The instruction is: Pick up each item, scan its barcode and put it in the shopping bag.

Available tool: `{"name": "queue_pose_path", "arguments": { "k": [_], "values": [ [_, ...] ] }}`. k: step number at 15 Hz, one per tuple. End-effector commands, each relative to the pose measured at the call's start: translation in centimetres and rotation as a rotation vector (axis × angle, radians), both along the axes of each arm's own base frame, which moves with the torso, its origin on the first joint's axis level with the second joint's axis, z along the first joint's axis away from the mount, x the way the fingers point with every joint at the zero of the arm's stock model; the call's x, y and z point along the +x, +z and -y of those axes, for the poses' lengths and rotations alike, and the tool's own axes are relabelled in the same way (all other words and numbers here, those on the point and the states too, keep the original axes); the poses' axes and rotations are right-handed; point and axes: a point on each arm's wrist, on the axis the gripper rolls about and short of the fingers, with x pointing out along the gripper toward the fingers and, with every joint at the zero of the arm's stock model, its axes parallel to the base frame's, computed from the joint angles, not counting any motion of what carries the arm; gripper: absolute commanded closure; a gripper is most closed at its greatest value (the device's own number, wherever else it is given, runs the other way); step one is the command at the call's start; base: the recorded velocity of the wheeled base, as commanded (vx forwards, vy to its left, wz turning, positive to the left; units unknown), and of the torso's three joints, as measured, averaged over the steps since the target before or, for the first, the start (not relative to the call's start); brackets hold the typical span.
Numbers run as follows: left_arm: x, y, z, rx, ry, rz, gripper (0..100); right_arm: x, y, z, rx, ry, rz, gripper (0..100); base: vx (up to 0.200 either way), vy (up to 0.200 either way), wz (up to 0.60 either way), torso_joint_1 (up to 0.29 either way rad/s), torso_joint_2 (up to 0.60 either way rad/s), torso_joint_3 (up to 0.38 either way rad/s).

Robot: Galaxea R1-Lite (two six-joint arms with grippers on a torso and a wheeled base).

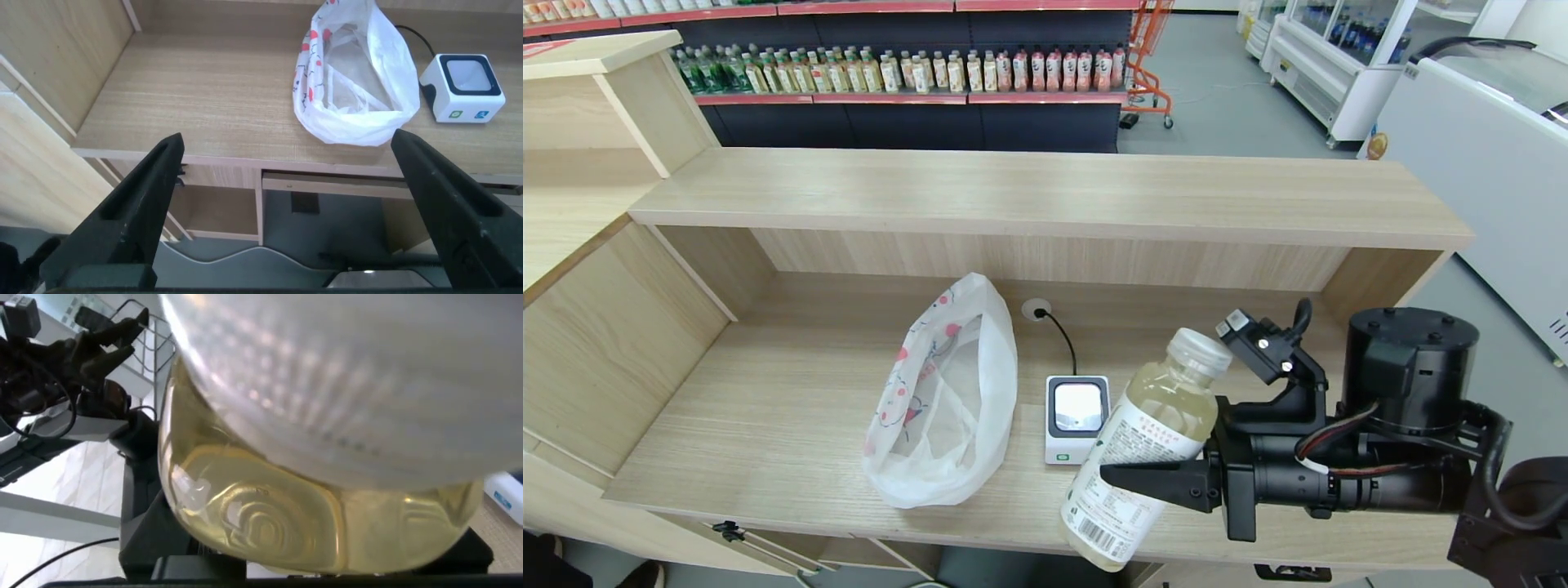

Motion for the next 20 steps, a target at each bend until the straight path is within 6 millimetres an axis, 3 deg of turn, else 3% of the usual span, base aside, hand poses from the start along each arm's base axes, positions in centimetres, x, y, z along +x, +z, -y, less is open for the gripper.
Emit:
{"name": "queue_pose_path", "arguments": {
  "k": [1, 5, 11, 13, 17, 20],
  "values": [
    [0.0, 0.0, 0.0, 0.000, 0.000, -0.001, 0, 0.4, 0.7, -0.4, 0.018, 0.007, 0.021, 100, 0.000, 0.000, 0.00, 0.000, 0.00, 0.000],
    [0.0, 0.0, 0.0, 0.000, 0.000, -0.001, 0, 0.0, 0.8, -1.8, 0.023, 0.051, 0.024, 100, 0.000, 0.000, 0.00, 0.000, 0.00, 0.000],
    [0.0, 0.0, 0.0, 0.000, 0.001, -0.001, 0, 0.2, 0.7, -1.6, 0.017, 0.032, 0.029, 100, 0.000, 0.000, 0.00, 0.000, 0.00, 0.000],
    [0.0, 0.0, 0.0, 0.000, 0.000, -0.001, 0, 1.1, 1.0, -0.7, -0.022, -0.099, 0.148, 100, 0.000, 0.000, 0.00, 0.000, 0.00, 0.000],
    [0.0, 0.0, 0.0, 0.000, 0.000, -0.001, 0, 3.4, 1.5, 2.2, -0.288, -0.460, 0.562, 100, 0.000, 0.000, 0.00, 0.000, 0.00, 0.000],
    [0.0, 0.0, 0.0, 0.000, 0.000, 0.000, 0, 4.3, 2.0, 2.8, -0.392, -0.495, 0.759, 100, 0.000, 0.000, 0.00, 0.000, 0.00, 0.000]
  ]
}}
